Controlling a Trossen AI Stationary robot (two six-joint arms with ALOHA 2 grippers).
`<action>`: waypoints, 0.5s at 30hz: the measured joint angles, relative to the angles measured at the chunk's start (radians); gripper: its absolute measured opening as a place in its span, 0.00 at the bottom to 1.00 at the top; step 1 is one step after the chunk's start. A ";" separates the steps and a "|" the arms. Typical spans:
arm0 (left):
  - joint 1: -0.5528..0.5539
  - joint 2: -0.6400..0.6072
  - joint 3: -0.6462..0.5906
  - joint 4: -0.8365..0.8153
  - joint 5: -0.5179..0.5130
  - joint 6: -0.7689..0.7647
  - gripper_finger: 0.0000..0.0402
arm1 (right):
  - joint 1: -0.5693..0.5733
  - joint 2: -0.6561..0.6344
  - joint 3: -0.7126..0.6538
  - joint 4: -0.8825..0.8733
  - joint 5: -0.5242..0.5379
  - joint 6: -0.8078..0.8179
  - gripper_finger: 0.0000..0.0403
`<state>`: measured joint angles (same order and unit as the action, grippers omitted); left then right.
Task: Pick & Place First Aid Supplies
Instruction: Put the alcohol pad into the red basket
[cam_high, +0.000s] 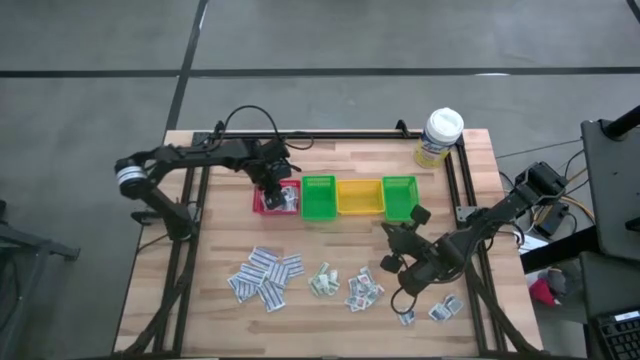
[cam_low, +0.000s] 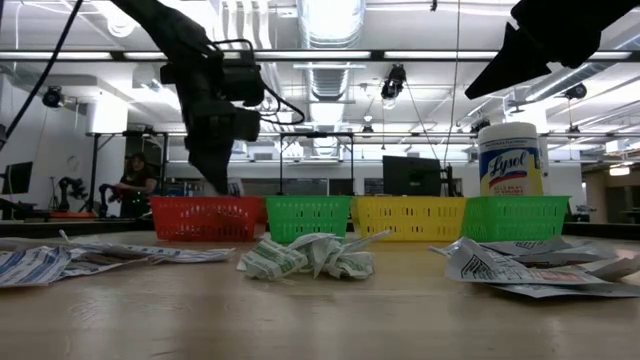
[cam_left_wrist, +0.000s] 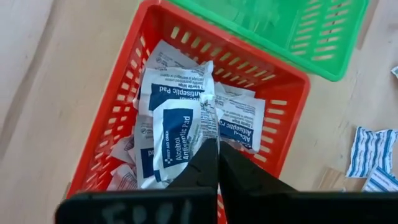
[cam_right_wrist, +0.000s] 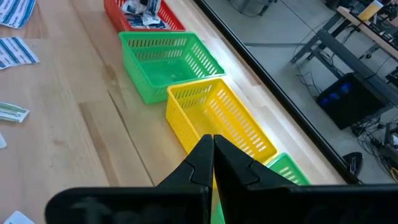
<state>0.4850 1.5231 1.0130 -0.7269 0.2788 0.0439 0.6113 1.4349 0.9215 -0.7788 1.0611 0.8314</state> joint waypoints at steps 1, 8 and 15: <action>0.000 -0.005 0.000 0.000 0.000 0.001 0.03 | 0.000 0.000 0.000 0.001 0.000 0.000 0.02; 0.003 -0.045 0.008 -0.013 -0.055 -0.001 0.23 | 0.000 0.000 0.000 0.004 0.000 0.000 0.02; 0.006 -0.101 0.008 -0.094 -0.173 -0.016 0.37 | 0.000 0.000 0.000 0.007 0.000 -0.001 0.02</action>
<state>0.4911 1.4226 1.0206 -0.8206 0.1058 0.0280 0.6113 1.4353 0.9215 -0.7719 1.0615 0.8307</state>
